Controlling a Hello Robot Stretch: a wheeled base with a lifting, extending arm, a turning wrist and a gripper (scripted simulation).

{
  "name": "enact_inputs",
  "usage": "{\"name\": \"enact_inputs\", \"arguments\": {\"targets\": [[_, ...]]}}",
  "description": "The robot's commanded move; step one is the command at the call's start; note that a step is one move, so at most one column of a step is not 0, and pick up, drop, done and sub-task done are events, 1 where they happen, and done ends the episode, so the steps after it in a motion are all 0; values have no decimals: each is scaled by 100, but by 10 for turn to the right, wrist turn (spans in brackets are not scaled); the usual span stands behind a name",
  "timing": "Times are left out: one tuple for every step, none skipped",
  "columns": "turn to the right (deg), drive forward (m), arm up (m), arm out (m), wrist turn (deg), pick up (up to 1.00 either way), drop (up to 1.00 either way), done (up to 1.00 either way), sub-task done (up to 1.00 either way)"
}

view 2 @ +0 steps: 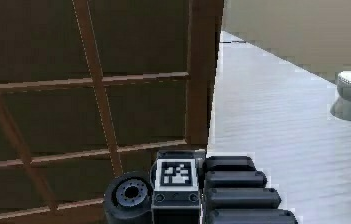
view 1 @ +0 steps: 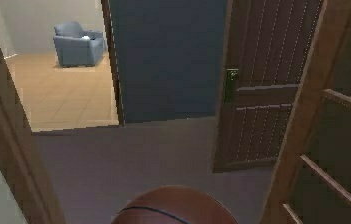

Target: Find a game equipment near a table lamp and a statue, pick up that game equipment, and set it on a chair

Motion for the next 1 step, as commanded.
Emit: {"name": "enact_inputs", "arguments": {"targets": [[0,100,0,0,0,0,0,0,0]]}}
